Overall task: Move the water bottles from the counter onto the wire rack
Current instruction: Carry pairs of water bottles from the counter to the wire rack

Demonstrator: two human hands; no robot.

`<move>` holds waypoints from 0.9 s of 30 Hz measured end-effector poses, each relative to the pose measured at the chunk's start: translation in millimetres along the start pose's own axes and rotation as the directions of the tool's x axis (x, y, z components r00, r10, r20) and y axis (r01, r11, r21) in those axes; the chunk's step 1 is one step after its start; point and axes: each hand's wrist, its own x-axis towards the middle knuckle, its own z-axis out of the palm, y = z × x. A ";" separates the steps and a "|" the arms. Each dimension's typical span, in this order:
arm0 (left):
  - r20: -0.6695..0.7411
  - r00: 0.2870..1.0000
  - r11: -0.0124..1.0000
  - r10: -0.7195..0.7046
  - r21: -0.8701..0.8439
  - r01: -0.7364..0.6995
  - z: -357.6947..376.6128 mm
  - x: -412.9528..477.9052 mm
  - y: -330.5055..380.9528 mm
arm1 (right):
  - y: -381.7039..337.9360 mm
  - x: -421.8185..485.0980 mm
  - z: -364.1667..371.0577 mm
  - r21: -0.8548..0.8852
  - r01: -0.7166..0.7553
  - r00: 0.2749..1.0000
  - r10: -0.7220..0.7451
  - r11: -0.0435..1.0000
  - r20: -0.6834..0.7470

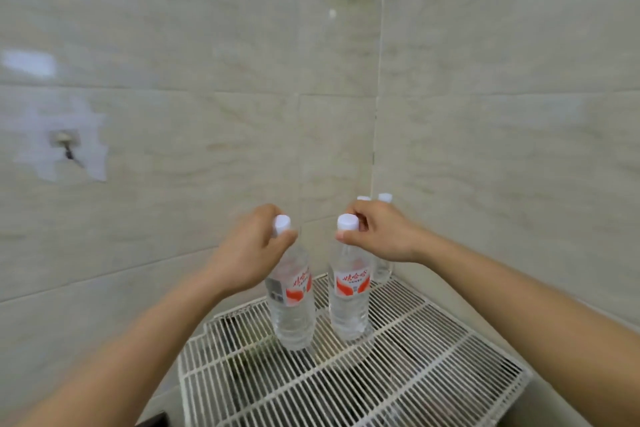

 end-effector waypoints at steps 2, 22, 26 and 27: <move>-0.009 1.000 0.998 0.010 0.055 -0.009 19.7 21.8 -7.6 | 20.0 23.6 3.1 -0.009 -0.008 1.000 0.008 1.000 -0.007; 0.122 0.966 0.971 -0.230 0.102 0.218 100.0 96.5 -51.0 | 81.1 124.1 42.8 -0.105 -0.004 0.992 0.017 0.994 0.122; 0.147 0.962 0.971 -0.231 0.093 0.220 101.6 103.2 -52.8 | 81.8 129.7 41.6 -0.157 -0.025 0.990 0.046 0.987 0.130; 0.151 0.961 0.971 -0.231 0.100 0.218 102.3 105.0 -53.5 | 82.9 130.6 41.8 -0.166 -0.033 0.991 0.054 0.986 0.124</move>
